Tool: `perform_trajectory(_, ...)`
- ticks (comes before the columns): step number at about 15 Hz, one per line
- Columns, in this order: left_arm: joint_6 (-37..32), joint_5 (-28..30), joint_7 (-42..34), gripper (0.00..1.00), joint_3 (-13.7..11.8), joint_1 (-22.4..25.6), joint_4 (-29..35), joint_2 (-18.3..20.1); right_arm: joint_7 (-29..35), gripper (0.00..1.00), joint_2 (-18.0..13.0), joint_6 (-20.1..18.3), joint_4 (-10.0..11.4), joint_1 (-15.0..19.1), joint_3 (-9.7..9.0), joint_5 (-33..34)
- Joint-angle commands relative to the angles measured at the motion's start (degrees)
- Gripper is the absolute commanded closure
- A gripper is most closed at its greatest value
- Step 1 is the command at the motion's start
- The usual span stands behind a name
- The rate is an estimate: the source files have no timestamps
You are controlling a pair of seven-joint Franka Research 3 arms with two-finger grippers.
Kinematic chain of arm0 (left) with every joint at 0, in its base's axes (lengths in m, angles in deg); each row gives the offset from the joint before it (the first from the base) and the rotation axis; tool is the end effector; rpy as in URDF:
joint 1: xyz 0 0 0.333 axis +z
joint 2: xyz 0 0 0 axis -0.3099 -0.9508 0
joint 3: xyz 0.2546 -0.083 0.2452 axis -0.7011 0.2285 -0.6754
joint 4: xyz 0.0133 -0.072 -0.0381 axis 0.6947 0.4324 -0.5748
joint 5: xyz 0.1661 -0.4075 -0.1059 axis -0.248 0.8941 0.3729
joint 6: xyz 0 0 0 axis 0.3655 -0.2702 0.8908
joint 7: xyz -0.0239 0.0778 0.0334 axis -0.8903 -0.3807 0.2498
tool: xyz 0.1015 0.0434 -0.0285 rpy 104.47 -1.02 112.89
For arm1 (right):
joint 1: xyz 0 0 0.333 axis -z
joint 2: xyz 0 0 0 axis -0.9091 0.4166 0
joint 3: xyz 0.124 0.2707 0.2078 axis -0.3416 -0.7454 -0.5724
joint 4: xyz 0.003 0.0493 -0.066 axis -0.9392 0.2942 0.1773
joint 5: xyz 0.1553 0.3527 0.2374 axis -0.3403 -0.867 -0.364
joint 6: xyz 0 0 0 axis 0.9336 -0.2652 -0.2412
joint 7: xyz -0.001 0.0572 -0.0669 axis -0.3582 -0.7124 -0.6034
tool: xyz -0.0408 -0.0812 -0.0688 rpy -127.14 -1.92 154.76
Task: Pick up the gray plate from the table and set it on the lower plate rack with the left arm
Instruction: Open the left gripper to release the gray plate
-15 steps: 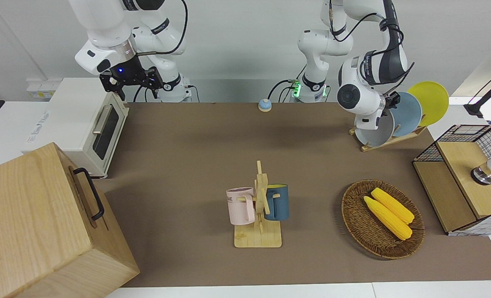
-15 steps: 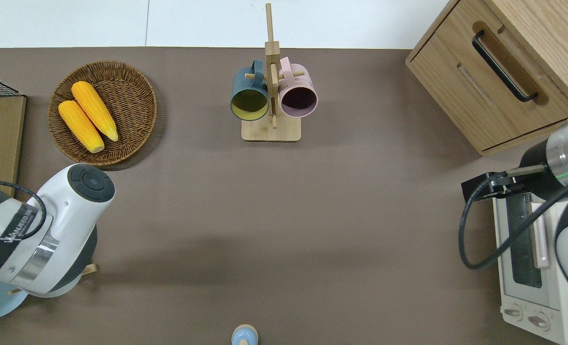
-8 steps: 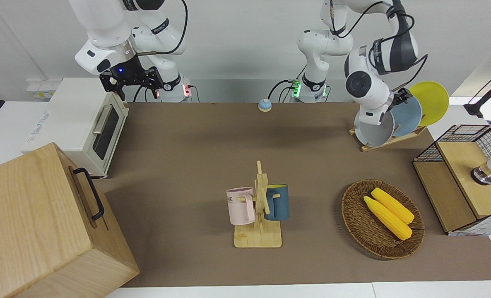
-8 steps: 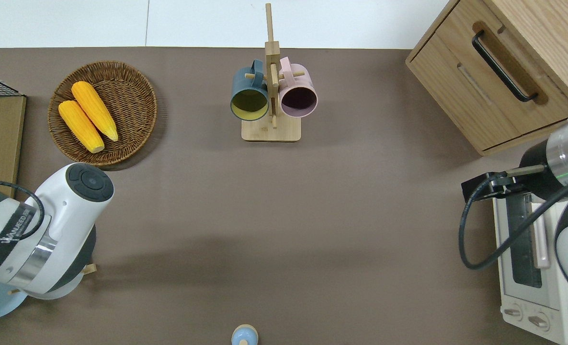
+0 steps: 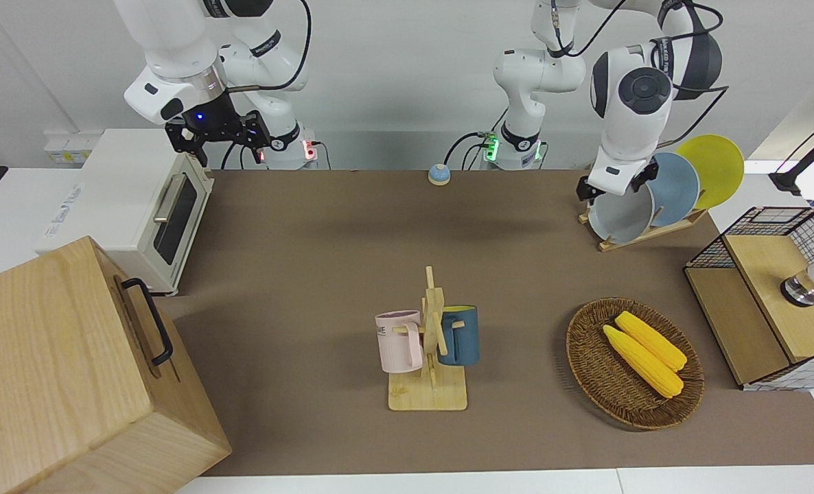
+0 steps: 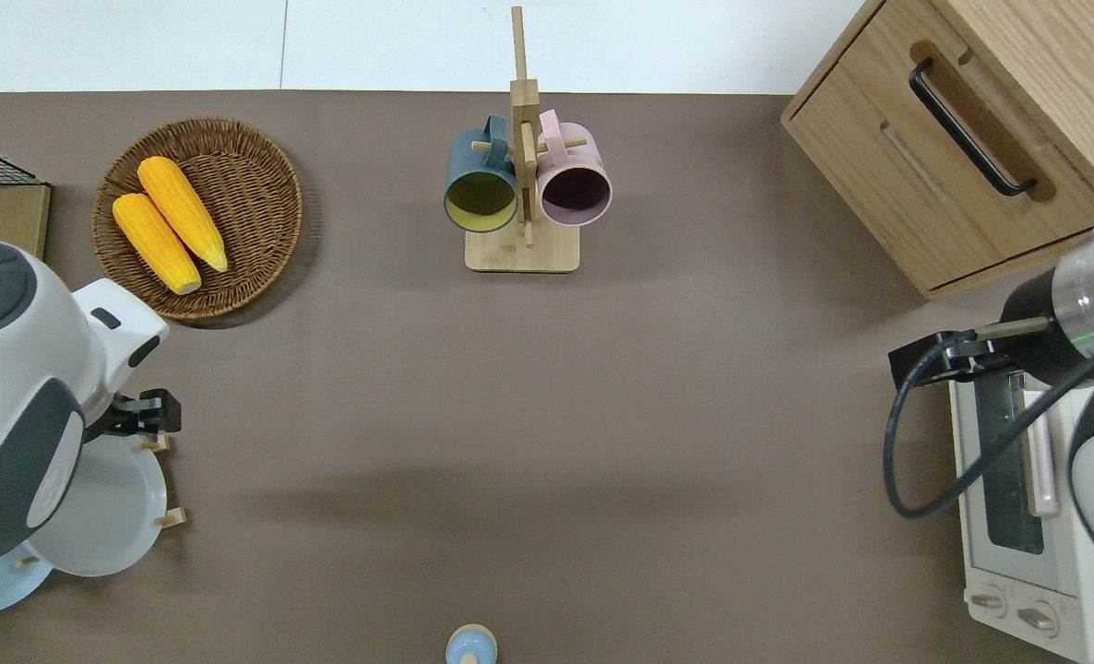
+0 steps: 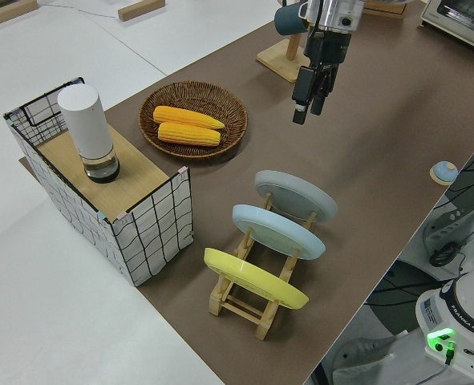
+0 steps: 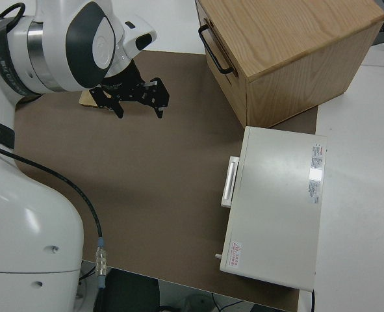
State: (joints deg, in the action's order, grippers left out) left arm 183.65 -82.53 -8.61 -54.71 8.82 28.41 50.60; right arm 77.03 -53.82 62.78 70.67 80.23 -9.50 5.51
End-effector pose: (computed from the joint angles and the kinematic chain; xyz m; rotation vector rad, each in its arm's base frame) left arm 0.5728 -0.0303 0.5128 -2.8480 -0.1169 0.2587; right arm 0.5982 0.0685 0.6868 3.1075 0.1286 -0.1738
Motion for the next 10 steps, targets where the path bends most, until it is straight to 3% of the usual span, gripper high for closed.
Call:
perform_trajectory(1, 5.6, 11.9, -10.4, 0.00, -0.5, 1.5, 0.8, -1.0, 0.7, 0.017, -0.1, -0.6, -0.4, 1.3, -1.21, 0.3)
perform_trajectory(4, 5.5, 20.4, -17.4, 0.00, -3.1, 2.2, -2.2, -0.5, 0.7, 0.017, -0.1, -0.6, -0.4, 1.3, -1.21, 0.4)
perform_trajectory(10, 4.6, 20.1, -19.0, 0.00, -2.4, 1.6, -6.8, 0.3, 0.7, 0.017, -0.1, -0.6, -0.3, 1.3, -1.13, 0.4)
